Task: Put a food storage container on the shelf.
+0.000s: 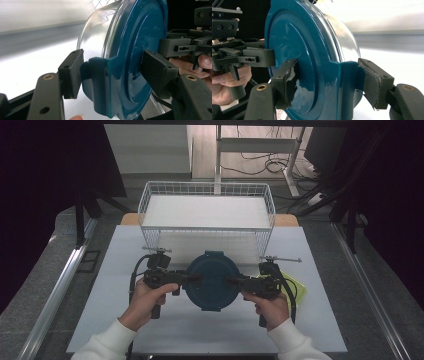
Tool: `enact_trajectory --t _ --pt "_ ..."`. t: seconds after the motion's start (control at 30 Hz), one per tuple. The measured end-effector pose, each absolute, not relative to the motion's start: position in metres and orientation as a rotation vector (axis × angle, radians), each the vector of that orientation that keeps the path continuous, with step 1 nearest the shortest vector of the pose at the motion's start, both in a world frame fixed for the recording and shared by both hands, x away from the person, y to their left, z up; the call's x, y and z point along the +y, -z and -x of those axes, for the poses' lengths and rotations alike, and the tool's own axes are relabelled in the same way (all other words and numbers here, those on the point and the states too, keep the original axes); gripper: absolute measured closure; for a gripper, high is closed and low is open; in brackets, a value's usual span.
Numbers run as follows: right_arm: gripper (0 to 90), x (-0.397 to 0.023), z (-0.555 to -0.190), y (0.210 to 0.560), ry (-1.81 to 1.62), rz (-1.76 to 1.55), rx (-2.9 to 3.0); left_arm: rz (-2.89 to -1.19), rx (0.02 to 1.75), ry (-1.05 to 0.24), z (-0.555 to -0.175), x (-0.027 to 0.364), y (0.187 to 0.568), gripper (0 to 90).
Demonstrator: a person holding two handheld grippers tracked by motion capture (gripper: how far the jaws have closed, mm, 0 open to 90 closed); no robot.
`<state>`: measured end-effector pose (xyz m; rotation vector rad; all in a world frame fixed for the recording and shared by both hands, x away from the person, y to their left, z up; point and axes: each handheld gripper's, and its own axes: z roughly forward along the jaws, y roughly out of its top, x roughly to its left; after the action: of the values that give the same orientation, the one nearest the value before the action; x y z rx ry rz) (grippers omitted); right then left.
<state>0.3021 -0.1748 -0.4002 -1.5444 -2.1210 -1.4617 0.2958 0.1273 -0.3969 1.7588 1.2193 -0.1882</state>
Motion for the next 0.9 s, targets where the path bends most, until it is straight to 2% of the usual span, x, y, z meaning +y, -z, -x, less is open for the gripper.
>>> enact_trajectory --t 0.9 --pt "33.6 -0.176 -0.325 0.353 1.535 1.533 -2.147 -1.743 1.178 0.135 -0.32 0.126 0.351 36.4"
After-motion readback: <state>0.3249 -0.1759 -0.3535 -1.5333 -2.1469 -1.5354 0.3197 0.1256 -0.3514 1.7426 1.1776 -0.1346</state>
